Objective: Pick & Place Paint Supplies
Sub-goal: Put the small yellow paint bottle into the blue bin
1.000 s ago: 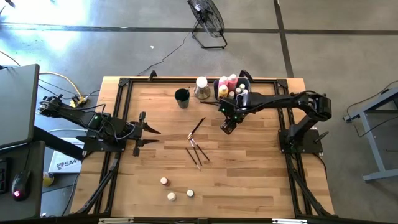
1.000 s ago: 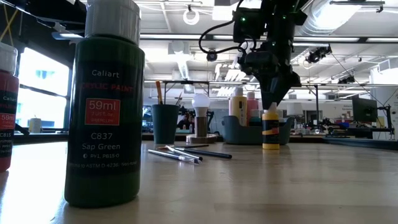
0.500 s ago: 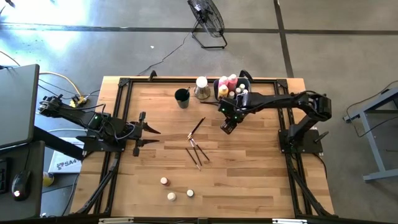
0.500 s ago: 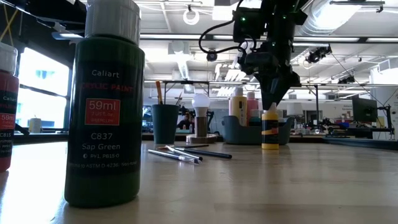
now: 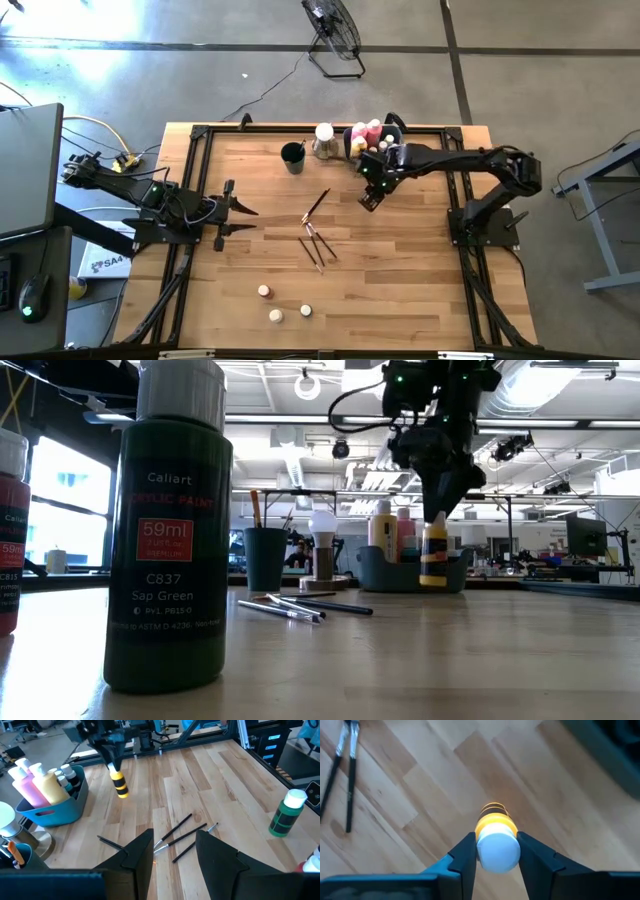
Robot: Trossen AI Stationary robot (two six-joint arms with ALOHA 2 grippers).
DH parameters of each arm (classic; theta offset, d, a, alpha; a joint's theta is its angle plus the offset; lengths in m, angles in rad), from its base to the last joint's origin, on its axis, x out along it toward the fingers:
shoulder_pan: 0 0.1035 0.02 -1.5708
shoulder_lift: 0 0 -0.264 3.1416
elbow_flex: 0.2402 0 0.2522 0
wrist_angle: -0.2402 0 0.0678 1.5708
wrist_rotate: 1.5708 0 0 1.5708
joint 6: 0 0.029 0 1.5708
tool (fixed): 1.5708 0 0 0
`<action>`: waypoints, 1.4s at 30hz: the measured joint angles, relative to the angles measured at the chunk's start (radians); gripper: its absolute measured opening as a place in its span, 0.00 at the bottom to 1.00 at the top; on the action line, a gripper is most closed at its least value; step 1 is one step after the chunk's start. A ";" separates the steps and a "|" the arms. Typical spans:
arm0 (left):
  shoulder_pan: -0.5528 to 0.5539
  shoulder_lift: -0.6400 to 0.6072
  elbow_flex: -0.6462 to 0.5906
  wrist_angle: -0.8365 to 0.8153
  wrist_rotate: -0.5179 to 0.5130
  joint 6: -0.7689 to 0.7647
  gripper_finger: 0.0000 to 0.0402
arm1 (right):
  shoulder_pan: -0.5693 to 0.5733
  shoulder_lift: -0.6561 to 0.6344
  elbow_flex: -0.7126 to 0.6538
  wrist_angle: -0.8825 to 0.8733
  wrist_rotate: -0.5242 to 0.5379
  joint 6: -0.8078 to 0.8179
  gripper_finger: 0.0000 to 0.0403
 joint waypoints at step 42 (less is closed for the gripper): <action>0.000 0.000 0.000 0.002 -0.008 0.034 0.36 | -0.514 -0.313 0.000 0.100 0.132 -0.110 0.29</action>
